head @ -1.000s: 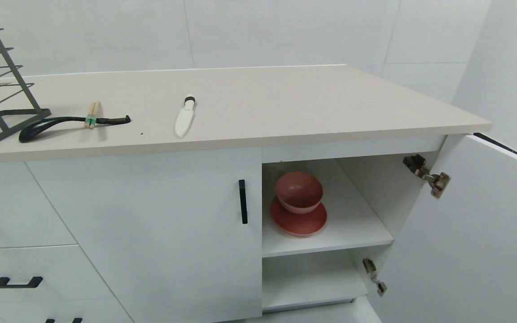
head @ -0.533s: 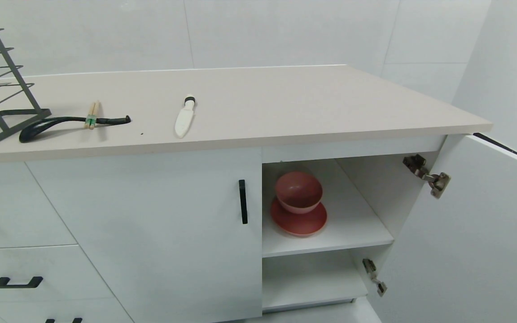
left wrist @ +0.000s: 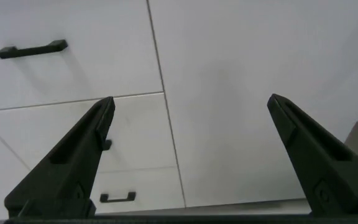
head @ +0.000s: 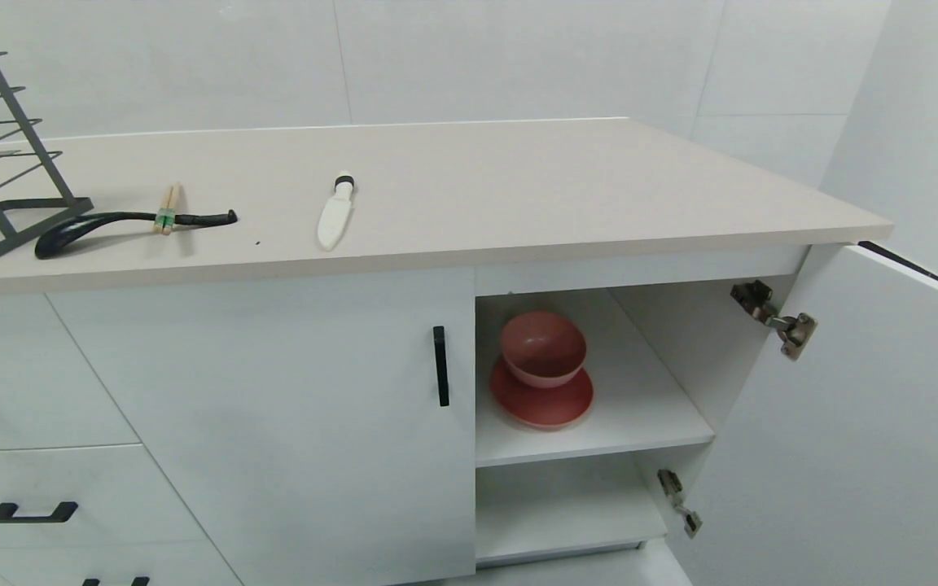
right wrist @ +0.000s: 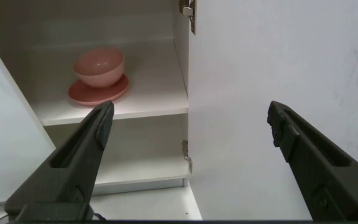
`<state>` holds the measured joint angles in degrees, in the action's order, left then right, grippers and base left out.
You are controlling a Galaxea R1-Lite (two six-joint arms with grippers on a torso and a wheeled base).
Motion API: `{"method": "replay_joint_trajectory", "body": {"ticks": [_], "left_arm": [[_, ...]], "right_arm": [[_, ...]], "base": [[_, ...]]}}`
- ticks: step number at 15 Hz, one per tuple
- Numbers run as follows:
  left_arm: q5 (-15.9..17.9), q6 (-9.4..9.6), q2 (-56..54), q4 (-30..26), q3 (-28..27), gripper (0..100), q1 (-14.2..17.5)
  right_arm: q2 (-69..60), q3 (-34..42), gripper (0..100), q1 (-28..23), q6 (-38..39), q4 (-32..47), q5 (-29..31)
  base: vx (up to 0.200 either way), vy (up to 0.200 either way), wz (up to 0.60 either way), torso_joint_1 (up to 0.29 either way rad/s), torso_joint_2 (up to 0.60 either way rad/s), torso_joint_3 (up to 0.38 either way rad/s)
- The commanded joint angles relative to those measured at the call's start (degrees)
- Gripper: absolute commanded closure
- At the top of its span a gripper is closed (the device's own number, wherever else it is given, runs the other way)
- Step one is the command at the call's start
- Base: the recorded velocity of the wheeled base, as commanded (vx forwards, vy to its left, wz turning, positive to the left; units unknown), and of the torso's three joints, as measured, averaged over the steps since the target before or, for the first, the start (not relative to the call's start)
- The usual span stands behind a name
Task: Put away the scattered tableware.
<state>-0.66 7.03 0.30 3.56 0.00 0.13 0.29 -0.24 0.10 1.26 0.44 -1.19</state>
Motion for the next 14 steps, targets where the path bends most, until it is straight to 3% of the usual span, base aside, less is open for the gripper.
{"method": "replay_joint_trajectory", "body": {"ticks": [1, 4, 7, 8, 14], "left_arm": [[5.76, -0.35, -0.3, -0.84, 0.0, 0, -0.05], [5.93, -1.41, -0.3, -3.12, 0.0, 0, -0.05], [5.67, -6.68, -0.3, -3.56, 0.0, 0, -0.13], [5.67, -6.51, -0.3, -3.56, 0.0, 0, -0.13], [5.67, -6.51, -0.3, -3.56, 0.0, 0, -0.13]], "right_arm": [[0.23, -0.02, 0, -0.01, -0.03, 0.0, -0.04], [0.23, -0.02, 0, -0.1, 0.24, 0.0, -0.04], [0.23, -0.02, 0, -0.1, 0.41, 0.0, -0.04], [0.23, -0.02, 0, -0.19, 0.41, 0.0, -0.04], [0.23, -0.02, 0, -0.19, 0.41, 0.0, -0.04]], "base": [[0.0, 0.0, 0.0, 0.0, 0.0, 0.0], [0.0, 0.0, 0.0, 0.0, 0.0, 0.0], [0.0, 0.0, 0.0, 0.0, 0.0, 0.0], [0.0, 0.0, 0.0, 0.0, 0.0, 0.0], [-0.2, 0.0, 0.0, 0.005, 0.0, 0.004]]}}
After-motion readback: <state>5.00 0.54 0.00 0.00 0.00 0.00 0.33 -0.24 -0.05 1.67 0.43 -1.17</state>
